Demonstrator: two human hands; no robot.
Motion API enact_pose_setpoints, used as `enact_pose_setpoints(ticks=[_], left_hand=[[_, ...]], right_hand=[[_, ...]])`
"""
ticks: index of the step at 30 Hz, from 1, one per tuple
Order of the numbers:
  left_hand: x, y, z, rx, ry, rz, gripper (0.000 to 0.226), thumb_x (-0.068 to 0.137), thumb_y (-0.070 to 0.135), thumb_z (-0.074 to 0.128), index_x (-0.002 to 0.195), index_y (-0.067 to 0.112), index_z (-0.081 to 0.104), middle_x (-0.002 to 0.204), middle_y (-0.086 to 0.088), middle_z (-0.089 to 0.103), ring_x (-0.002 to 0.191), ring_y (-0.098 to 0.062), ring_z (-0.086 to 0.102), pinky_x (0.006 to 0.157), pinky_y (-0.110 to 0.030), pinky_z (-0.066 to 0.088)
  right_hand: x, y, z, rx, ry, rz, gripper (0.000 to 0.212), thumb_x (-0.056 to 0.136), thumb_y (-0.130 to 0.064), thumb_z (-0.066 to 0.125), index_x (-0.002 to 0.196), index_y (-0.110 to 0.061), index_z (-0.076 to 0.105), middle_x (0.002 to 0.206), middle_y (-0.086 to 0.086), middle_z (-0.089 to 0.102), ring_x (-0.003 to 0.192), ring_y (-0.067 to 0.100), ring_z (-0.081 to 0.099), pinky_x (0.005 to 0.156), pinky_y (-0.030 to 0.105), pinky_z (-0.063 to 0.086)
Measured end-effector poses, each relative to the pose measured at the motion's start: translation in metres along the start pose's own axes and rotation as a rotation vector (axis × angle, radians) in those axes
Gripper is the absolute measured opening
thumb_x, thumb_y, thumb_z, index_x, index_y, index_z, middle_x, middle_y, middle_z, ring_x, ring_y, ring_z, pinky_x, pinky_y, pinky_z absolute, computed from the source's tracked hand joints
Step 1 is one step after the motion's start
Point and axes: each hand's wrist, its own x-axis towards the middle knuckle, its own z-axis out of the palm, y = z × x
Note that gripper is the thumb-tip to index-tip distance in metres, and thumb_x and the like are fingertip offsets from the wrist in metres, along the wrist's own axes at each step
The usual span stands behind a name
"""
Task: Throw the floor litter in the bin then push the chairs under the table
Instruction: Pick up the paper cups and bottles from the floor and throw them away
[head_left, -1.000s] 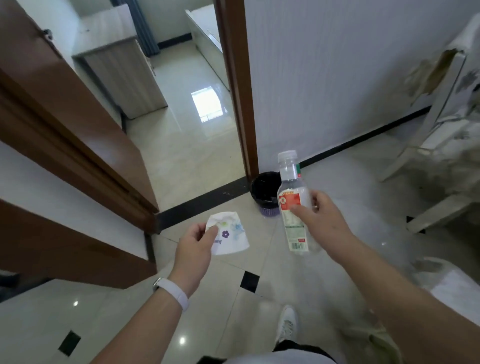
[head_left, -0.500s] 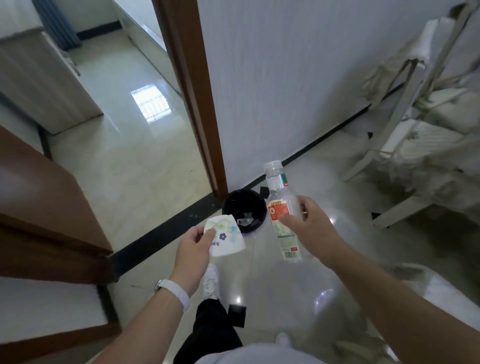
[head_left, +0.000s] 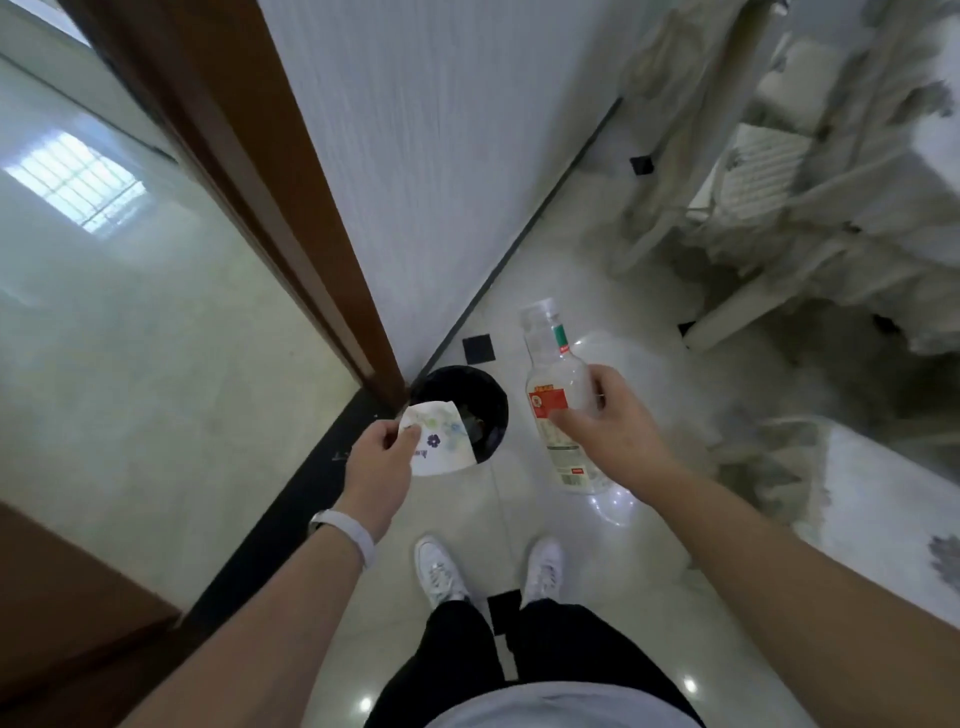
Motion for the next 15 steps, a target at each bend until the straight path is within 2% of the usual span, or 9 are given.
enact_pose_setpoints(ticks=[3, 8, 12, 15], left_hand=[[0.037, 0.002, 0.010, 0.008, -0.021, -0.020, 0.018, 0.099, 0.033, 0.054, 0.096, 0.019, 0.065, 0.089, -0.005, 0.068, 0.080, -0.020, 0.064, 0.063, -0.026, 0.044], [0.104, -0.013, 0.040, 0.031, -0.035, -0.120, 0.019, 0.100, 0.039, 0.052, 0.097, 0.024, 0.063, 0.093, -0.003, 0.068, 0.086, -0.022, 0.065, 0.069, -0.031, 0.049], [0.157, -0.039, 0.064, 0.054, 0.003, -0.141, 0.019, 0.099, 0.038, 0.052, 0.090, 0.025, 0.062, 0.087, 0.000, 0.068, 0.081, -0.018, 0.065, 0.065, -0.030, 0.049], [0.205, -0.071, 0.081, 0.115, 0.011, -0.182, 0.021, 0.098, 0.041, 0.053, 0.090, 0.023, 0.061, 0.089, -0.004, 0.068, 0.084, -0.022, 0.065, 0.074, -0.037, 0.053]], right_hand=[[0.026, 0.009, 0.010, -0.014, 0.001, 0.049, 0.057, 0.082, -0.032, 0.073, 0.131, -0.026, 0.045, 0.107, -0.011, 0.060, 0.091, 0.003, 0.060, 0.069, 0.022, 0.046], [0.085, 0.044, 0.039, -0.049, -0.040, 0.124, 0.055, 0.081, -0.042, 0.073, 0.128, -0.029, 0.045, 0.108, -0.011, 0.061, 0.094, 0.007, 0.061, 0.081, 0.033, 0.052], [0.142, 0.083, 0.075, -0.088, -0.043, 0.169, 0.052, 0.080, -0.057, 0.069, 0.119, -0.032, 0.045, 0.102, -0.017, 0.058, 0.090, -0.001, 0.057, 0.079, 0.030, 0.049], [0.189, 0.117, 0.111, -0.126, -0.052, 0.180, 0.049, 0.080, -0.060, 0.068, 0.111, -0.032, 0.041, 0.096, -0.017, 0.056, 0.084, -0.002, 0.056, 0.073, 0.029, 0.047]])
